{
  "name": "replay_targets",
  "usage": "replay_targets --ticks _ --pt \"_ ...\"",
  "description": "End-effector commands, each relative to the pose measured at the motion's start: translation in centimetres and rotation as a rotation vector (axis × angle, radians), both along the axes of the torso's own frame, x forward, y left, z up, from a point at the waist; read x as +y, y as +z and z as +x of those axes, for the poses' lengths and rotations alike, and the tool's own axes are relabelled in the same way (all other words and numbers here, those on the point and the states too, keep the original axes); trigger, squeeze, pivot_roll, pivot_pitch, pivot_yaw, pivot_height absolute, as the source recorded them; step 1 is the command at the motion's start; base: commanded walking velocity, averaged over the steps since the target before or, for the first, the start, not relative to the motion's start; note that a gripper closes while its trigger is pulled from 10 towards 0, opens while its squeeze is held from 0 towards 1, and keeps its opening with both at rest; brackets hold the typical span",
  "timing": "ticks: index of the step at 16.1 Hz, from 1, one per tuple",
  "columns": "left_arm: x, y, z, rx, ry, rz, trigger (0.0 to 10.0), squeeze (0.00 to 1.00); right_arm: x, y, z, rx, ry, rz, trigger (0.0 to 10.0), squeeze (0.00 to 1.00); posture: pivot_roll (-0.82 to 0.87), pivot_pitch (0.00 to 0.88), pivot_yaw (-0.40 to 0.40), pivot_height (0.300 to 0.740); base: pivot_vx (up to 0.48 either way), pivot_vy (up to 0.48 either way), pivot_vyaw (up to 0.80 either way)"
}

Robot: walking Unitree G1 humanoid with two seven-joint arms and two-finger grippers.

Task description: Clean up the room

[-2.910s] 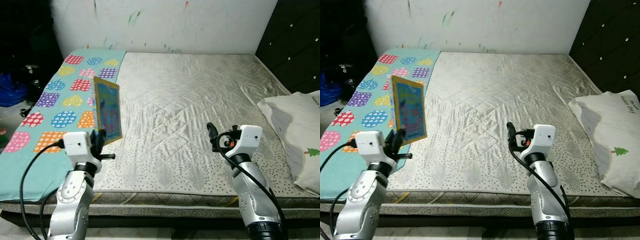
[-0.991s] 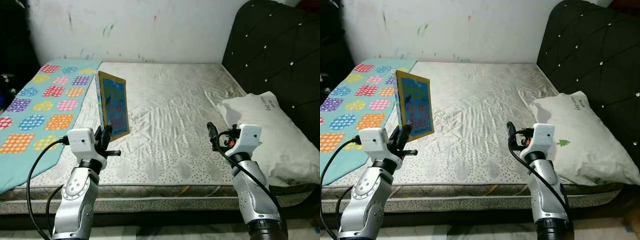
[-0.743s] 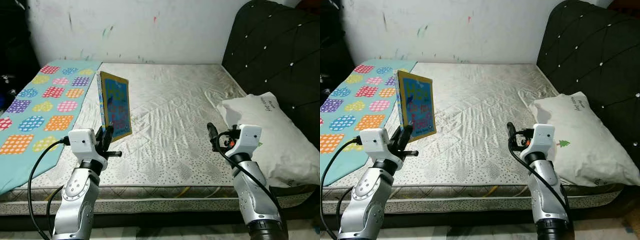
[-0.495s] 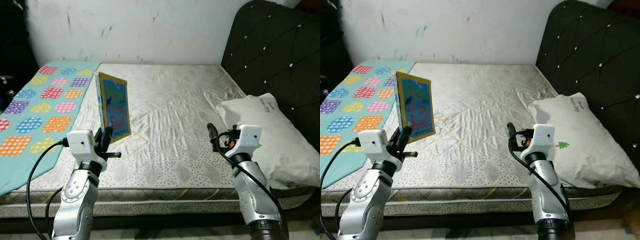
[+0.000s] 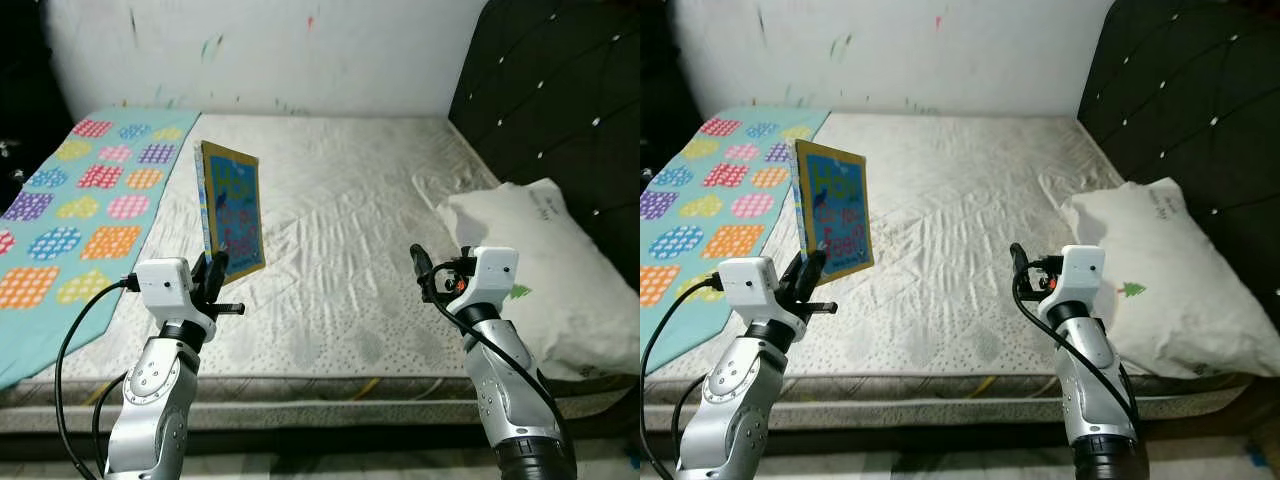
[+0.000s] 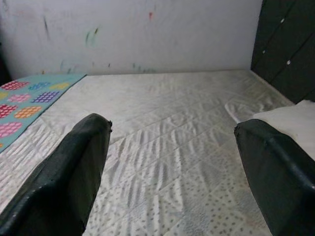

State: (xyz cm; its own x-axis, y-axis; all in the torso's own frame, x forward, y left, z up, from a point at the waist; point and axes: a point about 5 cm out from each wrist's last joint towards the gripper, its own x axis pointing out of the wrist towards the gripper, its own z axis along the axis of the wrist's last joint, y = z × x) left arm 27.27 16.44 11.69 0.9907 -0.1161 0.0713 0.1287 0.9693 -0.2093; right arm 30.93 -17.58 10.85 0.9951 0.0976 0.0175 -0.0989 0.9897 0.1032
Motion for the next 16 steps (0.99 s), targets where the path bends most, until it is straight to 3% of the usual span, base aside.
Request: replay_targets --ticks 1,16 --pt "-0.19 1.50 0.09 -0.075 -0.015 0.007 10.0 0.00 -0.13 0.45 0.23 -0.018 0.004 -0.014 10.0 0.00 0.00 0.000 -0.035 0.740 0.390 0.000 0.00" --pt "-0.13 1.54 0.16 -0.072 -0.015 0.007 10.0 0.00 -0.31 0.46 0.17 -0.020 -0.001 -0.021 10.0 0.00 0.00 0.000 -0.030 0.740 0.370 0.000 0.00"
